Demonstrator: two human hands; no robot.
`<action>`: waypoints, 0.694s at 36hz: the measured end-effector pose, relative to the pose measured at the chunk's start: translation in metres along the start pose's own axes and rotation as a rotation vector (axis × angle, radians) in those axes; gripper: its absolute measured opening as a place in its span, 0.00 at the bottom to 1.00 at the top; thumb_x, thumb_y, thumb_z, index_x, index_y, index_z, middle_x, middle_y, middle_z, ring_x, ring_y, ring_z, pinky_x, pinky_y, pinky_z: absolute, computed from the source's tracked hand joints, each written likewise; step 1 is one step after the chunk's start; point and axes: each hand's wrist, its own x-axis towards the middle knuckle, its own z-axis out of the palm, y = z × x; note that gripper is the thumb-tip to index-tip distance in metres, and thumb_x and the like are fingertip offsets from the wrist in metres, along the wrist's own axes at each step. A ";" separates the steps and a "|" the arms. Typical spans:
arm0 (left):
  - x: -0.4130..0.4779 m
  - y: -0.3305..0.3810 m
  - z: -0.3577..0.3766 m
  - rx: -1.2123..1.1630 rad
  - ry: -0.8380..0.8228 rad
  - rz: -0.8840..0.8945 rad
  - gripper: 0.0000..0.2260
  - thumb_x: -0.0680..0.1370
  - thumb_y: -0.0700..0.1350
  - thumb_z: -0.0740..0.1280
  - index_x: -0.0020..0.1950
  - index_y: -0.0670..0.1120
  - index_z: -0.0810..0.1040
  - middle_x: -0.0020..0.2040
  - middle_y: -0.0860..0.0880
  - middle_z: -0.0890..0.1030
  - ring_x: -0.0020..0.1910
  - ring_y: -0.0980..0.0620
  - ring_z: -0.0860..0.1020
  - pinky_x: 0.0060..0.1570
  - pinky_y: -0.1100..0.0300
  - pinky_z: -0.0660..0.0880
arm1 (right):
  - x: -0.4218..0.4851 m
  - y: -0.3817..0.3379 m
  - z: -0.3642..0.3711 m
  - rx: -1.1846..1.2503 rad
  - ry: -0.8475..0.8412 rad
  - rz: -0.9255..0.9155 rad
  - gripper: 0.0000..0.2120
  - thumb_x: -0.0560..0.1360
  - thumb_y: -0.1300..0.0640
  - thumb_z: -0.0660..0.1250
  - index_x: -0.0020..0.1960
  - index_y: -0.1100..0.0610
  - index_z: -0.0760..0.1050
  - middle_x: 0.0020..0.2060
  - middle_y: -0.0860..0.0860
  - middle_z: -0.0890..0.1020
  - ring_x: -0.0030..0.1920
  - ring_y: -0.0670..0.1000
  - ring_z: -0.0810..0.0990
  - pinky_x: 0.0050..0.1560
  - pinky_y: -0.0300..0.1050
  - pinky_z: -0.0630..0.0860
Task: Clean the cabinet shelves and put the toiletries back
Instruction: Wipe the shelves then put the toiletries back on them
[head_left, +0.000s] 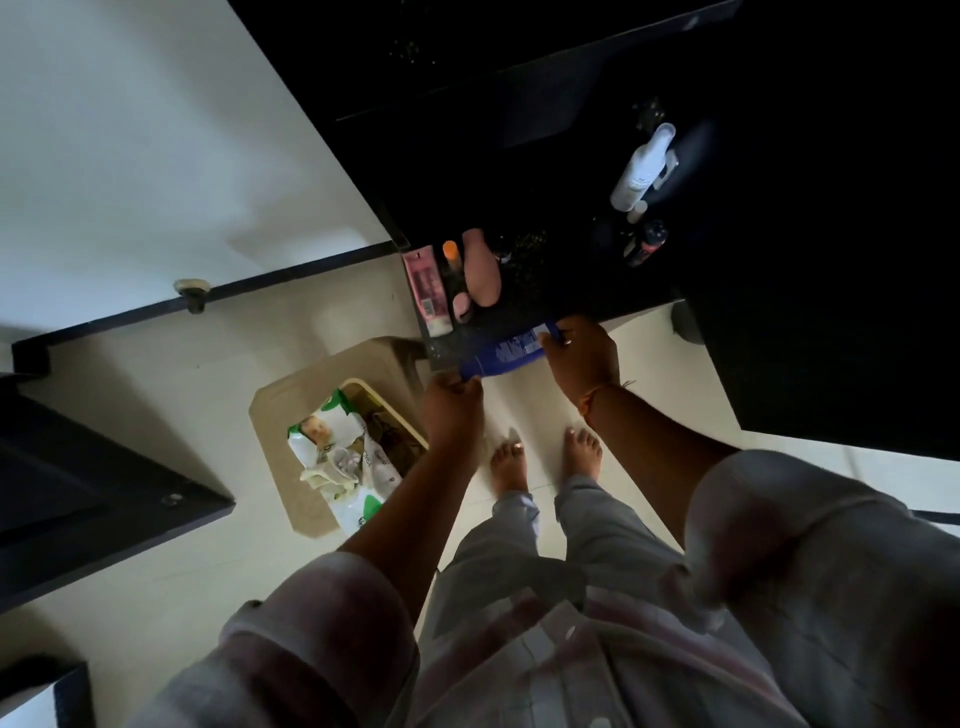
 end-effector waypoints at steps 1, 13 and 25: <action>-0.004 0.002 0.005 -0.005 -0.020 0.010 0.05 0.76 0.41 0.66 0.40 0.46 0.78 0.38 0.48 0.81 0.39 0.50 0.80 0.39 0.59 0.73 | 0.000 0.004 -0.004 0.014 0.026 0.016 0.12 0.76 0.51 0.67 0.53 0.58 0.77 0.51 0.57 0.82 0.51 0.57 0.80 0.45 0.43 0.75; -0.006 0.079 0.075 -0.012 -0.260 0.102 0.07 0.76 0.42 0.65 0.52 0.44 0.80 0.50 0.47 0.82 0.47 0.53 0.78 0.43 0.64 0.67 | 0.033 0.046 -0.060 0.084 0.351 0.214 0.17 0.78 0.54 0.65 0.64 0.59 0.74 0.60 0.58 0.78 0.59 0.58 0.77 0.50 0.42 0.70; 0.014 0.101 0.111 0.057 -0.271 0.083 0.10 0.74 0.46 0.67 0.49 0.41 0.81 0.46 0.43 0.84 0.48 0.46 0.82 0.49 0.52 0.77 | 0.051 0.058 -0.070 0.046 0.311 0.141 0.26 0.77 0.54 0.64 0.73 0.60 0.66 0.63 0.58 0.78 0.62 0.57 0.78 0.62 0.50 0.74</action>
